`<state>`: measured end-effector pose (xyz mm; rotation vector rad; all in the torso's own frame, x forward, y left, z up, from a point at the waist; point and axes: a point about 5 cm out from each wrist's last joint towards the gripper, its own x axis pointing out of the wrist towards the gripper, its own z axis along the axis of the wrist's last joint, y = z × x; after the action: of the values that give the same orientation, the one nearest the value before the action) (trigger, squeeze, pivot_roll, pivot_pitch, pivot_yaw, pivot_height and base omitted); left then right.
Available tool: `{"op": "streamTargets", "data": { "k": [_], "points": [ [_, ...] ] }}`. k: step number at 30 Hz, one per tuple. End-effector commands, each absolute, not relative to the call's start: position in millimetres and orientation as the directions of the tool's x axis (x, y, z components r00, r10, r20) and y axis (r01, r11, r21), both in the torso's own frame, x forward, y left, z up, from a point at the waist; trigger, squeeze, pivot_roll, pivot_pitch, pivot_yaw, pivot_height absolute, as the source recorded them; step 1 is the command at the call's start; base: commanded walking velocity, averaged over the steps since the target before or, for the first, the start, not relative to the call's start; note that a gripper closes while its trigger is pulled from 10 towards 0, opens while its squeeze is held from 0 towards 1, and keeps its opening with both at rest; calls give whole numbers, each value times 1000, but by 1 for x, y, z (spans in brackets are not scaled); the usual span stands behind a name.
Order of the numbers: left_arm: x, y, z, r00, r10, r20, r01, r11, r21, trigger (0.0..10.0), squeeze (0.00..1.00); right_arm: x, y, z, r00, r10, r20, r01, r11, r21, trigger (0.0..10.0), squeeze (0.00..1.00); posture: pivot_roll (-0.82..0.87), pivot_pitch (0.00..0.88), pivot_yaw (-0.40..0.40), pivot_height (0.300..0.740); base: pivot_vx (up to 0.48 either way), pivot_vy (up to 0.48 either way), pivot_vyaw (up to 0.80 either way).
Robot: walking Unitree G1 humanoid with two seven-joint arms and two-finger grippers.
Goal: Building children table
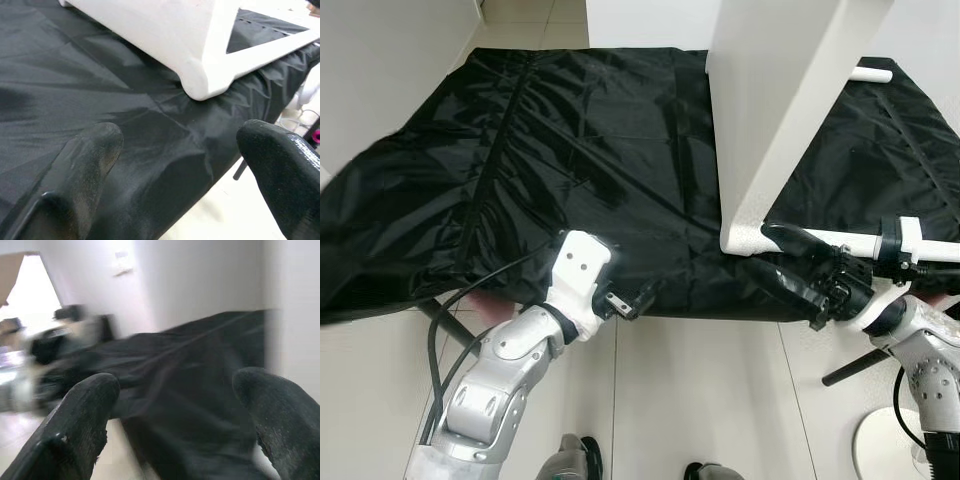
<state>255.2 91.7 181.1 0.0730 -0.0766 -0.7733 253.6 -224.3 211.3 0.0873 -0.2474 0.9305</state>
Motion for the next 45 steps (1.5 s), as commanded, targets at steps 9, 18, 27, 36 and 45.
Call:
{"op": "streamTargets", "data": {
  "k": [9, 18, 27, 36, 45],
  "points": [
    [265, 101, 181, 753, -657, 38, 648, 750, 136, 10000, 0, 259, -211, 188, 821, 534, 201, -562, 817, 128, 10000, 0, -105, 151, 62, 740, 0, 0, 0],
    [273, 113, 181, 818, -573, 45, 566, 817, 113, 10000, 0, 263, -202, 167, 867, 476, 146, -494, 858, 139, 10000, 0, -91, 149, 48, 740, 0, 0, 0],
    [277, 119, 182, 843, -532, 80, 522, 845, 116, 10000, 0, 260, -197, 163, 903, 398, 161, -415, 905, 96, 10000, 0, -99, 145, 53, 740, 0, 0, 0],
    [280, 117, 182, 867, -481, 130, 477, 877, 62, 10000, 0, 258, -198, 159, 944, 265, 196, -282, 957, 65, 10000, 0, -107, 149, 54, 740, 0, 0, 0],
    [281, 113, 170, 926, -344, 153, 338, 939, 64, 10000, 0, 255, -196, 157, 961, -72, 268, 86, 995, -42, 10000, 0, -115, 130, 47, 740, 0, 0, 0]
  ]
}}
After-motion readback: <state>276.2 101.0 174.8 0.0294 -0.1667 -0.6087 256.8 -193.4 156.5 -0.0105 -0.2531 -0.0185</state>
